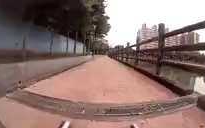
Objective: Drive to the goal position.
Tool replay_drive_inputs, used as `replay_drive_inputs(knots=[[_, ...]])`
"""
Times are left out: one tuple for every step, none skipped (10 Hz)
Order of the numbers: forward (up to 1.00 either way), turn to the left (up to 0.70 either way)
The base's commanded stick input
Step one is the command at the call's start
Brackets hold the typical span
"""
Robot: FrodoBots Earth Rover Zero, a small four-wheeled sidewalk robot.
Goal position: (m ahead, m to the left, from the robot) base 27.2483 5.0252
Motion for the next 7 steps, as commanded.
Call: replay_drive_inputs(knots=[[1.0, -0.28], [1.0, -0.09], [1.0, 0.0], [1.0, 0.0], [1.0, 0.0], [1.0, 0.0], [1.0, 0.0]])
